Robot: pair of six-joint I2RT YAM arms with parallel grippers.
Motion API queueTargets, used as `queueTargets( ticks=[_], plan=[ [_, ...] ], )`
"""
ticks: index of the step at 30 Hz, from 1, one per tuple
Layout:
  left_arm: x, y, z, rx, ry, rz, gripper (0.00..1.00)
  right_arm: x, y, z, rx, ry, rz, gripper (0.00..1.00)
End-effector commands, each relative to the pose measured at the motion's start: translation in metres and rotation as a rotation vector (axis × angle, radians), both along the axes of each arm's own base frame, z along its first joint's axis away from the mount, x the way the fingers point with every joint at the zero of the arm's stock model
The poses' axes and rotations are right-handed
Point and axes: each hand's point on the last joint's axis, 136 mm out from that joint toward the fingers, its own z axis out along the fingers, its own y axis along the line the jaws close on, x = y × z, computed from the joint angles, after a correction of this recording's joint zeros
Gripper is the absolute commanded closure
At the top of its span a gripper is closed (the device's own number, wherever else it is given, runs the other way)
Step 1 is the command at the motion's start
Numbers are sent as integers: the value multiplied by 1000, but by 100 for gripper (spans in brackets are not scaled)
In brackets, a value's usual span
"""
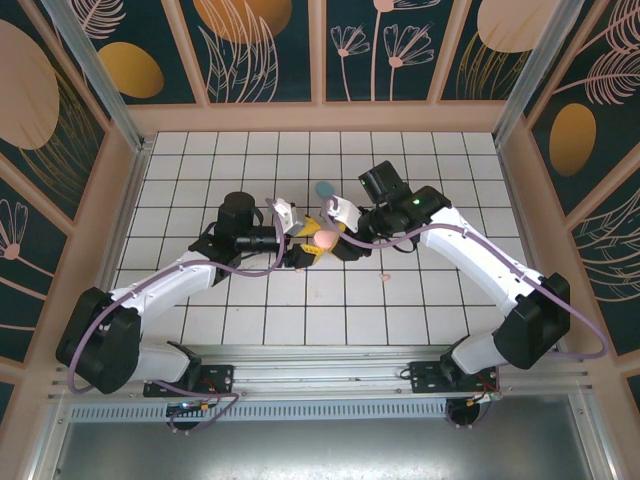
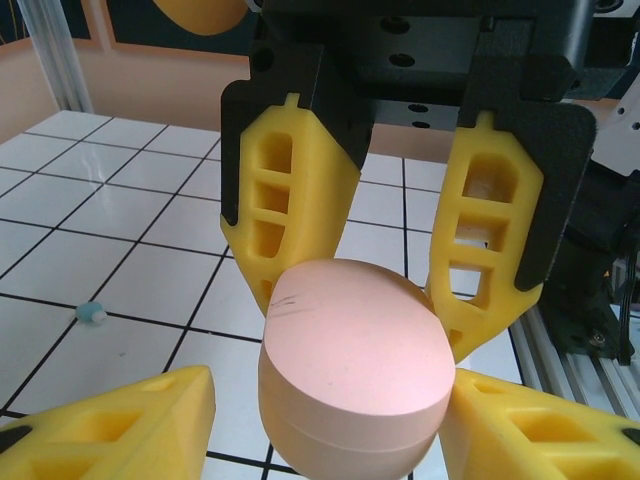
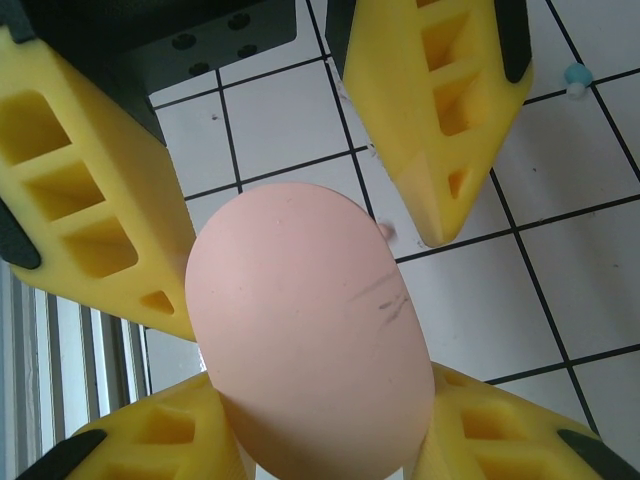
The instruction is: Insert the wireless bluetooth earbuds into the charging case
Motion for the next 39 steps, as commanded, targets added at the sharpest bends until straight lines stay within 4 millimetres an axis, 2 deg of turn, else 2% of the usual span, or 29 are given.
queueTargets(
  ticks=[1, 5, 11, 24, 32, 39],
  plan=[
    [-3, -3, 4, -25, -11, -26, 42, -3, 4, 14, 31, -30, 20, 69],
    [-3, -3, 0, -20, -4, -28, 42, -3, 4, 16, 34, -33, 21, 69],
    [-4, -2, -3, -12, -7, -28, 34, -3, 4, 15, 29, -34, 21, 69],
    [-6, -2, -8, 3, 2, -40, 39, -3, 3, 13, 25, -31, 16, 69],
    [-6, -3, -6, -2, 1, -49, 51, -3, 4, 12, 27, -23, 16, 69],
    [-6, -4, -1, -11, 0, -52, 67, 2, 4, 15, 36, -35, -15, 64]
  ],
)
